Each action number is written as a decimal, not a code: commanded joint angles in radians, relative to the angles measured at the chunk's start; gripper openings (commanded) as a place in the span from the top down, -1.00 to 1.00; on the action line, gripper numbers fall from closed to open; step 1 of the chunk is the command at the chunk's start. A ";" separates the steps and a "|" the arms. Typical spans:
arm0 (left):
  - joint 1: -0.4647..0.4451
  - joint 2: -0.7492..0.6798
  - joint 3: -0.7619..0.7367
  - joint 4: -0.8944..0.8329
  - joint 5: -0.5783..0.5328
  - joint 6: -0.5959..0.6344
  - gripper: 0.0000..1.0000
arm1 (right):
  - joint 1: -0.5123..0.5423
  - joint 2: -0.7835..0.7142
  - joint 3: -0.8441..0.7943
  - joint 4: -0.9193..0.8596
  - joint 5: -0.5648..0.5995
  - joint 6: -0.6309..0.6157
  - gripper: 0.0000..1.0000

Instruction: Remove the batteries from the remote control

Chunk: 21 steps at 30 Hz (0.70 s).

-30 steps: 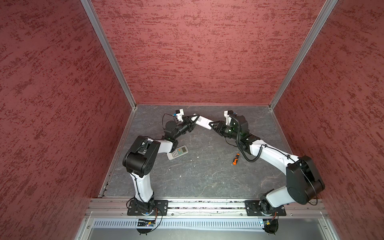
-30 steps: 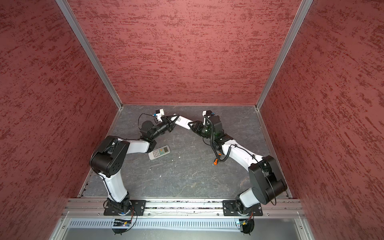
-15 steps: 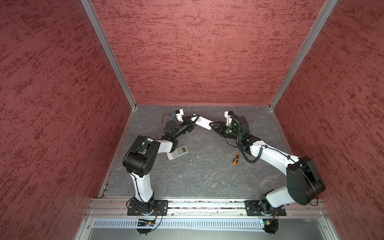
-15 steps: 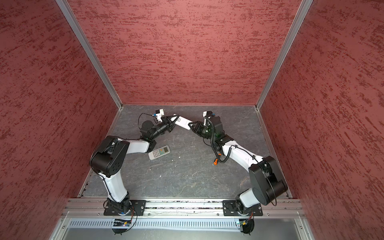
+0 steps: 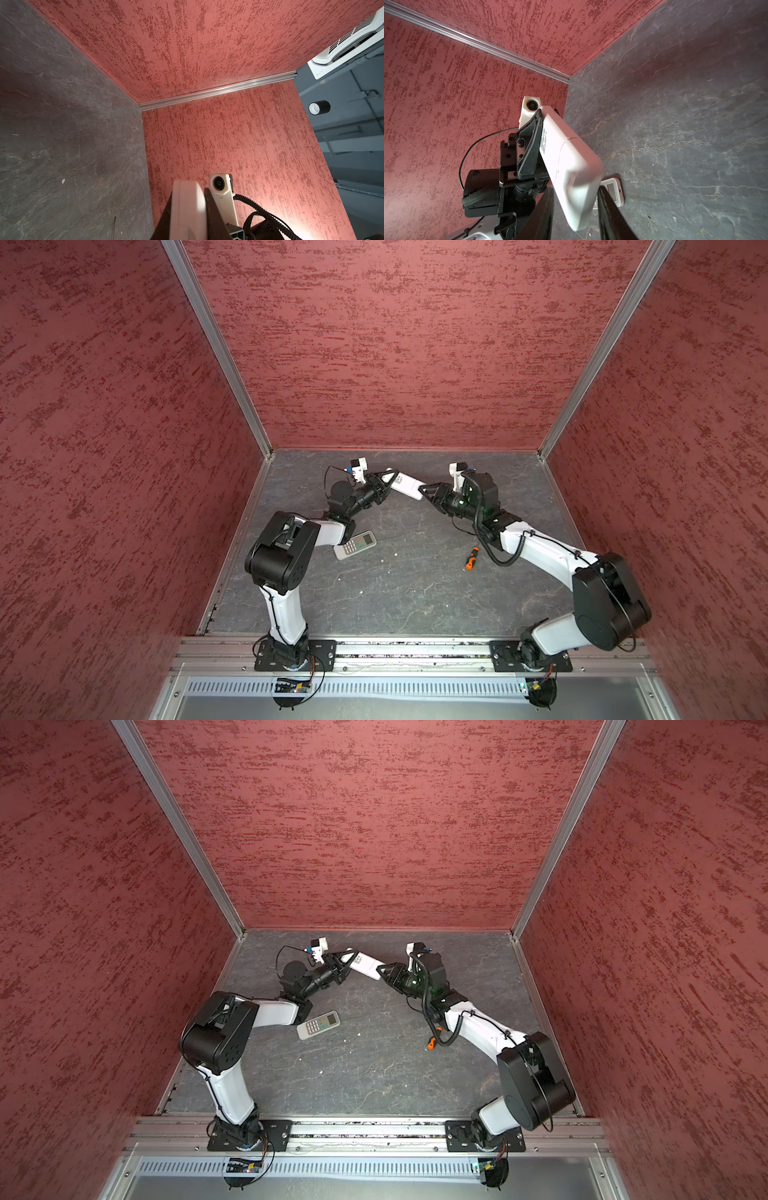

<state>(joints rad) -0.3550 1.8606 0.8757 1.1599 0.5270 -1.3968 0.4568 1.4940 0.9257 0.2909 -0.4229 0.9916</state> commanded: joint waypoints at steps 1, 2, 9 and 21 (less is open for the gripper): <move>0.010 -0.008 0.016 -0.004 0.012 0.036 1.00 | -0.006 -0.031 -0.008 0.053 -0.013 0.022 0.27; 0.010 -0.008 0.018 -0.005 0.013 0.035 1.00 | -0.006 -0.032 -0.008 0.051 -0.012 0.022 0.27; 0.010 -0.006 0.021 -0.005 0.012 0.035 1.00 | -0.007 -0.034 -0.012 0.051 -0.014 0.019 0.27; 0.001 0.002 0.021 -0.005 0.012 0.034 1.00 | -0.007 -0.026 -0.016 0.094 -0.030 0.033 0.27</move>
<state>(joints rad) -0.3523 1.8606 0.8768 1.1446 0.5262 -1.3819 0.4561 1.4914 0.9180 0.3141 -0.4271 0.9993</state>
